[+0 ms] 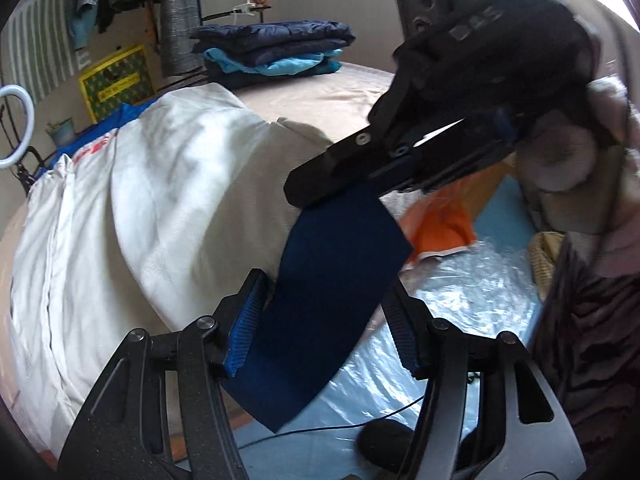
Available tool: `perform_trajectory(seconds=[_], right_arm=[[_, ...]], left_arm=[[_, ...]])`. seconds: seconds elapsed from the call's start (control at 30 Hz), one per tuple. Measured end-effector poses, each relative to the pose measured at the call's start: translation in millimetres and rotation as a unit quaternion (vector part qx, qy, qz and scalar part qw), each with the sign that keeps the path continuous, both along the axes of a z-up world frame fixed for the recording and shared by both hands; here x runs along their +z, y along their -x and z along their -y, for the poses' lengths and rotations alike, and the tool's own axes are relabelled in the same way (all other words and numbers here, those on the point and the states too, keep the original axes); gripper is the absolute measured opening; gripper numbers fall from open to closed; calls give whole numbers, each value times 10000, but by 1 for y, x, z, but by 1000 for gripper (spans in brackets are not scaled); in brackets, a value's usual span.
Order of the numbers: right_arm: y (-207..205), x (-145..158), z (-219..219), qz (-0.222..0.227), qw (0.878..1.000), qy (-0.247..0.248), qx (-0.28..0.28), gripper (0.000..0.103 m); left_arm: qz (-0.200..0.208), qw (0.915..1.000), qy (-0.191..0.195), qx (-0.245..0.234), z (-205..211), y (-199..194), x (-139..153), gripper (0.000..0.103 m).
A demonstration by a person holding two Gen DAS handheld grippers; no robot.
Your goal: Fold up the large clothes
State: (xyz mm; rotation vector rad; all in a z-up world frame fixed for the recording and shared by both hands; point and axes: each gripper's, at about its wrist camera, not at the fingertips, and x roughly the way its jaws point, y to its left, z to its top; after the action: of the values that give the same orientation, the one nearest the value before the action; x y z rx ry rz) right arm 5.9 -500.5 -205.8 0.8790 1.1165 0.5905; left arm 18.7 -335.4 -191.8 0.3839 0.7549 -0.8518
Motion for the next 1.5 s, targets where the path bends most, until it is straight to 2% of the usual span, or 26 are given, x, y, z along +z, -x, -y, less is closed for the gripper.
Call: perform_trajectory(seconds=[0.03, 0.07, 0.1, 0.2, 0.27, 0.3, 0.33, 0.4, 0.53, 0.63, 0.73, 0.8, 0.93, 1.0, 1.07, 1.1, 1.2, 1.37, 1.5], right_arm=[[1, 1, 5, 6, 10000, -8, 18, 13], [0, 3, 5, 1, 10000, -31, 43, 13], [-4, 4, 4, -18, 10000, -43, 88, 13], [-4, 6, 3, -14, 9997, 117, 213, 13], [-6, 8, 6, 33, 9994, 190, 303, 18], [-8, 14, 7, 137, 9988, 343, 313, 29], [-10, 18, 11, 232, 9985, 432, 254, 46], [-15, 24, 24, 389, 9985, 394, 45, 57], [-48, 23, 50, 425, 9965, 490, -529, 60], [-90, 3, 66, 86, 9919, 673, -1072, 63], [-127, -17, 84, -224, 9851, 459, -1639, 63], [-148, -22, 91, -268, 9808, 415, -1888, 63], [-189, -32, 93, -304, 9769, 113, -2113, 68], [-206, -34, 86, -299, 9766, 178, -2121, 65], [-218, -31, 81, -264, 9765, 293, -2119, 40], [-224, -30, 78, -303, 9769, 333, -2091, 22], [-233, -15, 61, -241, 9743, 766, -2104, 6], [-241, 23, 29, 28, 9617, 1938, -1939, 3], [-243, 51, 3, 249, 9483, 2594, -1812, 3]], left_arm=[[24, 10000, -21, 71, 1, -4, -3, 50], [6, 9999, -13, 150, 0, -7, -5, 25], [-97, 9996, 25, 256, -2, -13, -7, 12], [-540, 9970, 432, 345, -13, -28, -6, 8], [-689, 9950, 596, 410, -21, -32, -3, 7], [-764, 9936, 693, 471, -26, -34, 0, 7], [-820, 9924, 761, 511, -30, -34, 2, 6], [-910, 9898, 909, 606, -37, -36, 8, 6], [-1105, 9842, 1163, 755, -47, -38, 17, 6], [-1128, 9821, 1269, 814, -53, -39, 23, 5], [-1198, 9797, 1360, 859, -60, -40, 26, 5], [-1242, 9780, 1416, 899, -64, -40, 28, 5], [-1307, 9754, 1486, 968, -66, -40, 29, 5], [-1338, 9744, 1517, 985, -67, -38, 29, 5], [-1365, 9733, 1542, 1014, -69, -38, 29, 5], [-1385, 9727, 1556, 1026, -71, -38, 28, 5], [-1575, 9673, 1654, 1102, -78, -40, 22, 5], [-2002, 9521, 1958, 1228, -93, -43, 13, 5], [-2201, 9411, 2196, 1330, -109, -42, 7, 5]])
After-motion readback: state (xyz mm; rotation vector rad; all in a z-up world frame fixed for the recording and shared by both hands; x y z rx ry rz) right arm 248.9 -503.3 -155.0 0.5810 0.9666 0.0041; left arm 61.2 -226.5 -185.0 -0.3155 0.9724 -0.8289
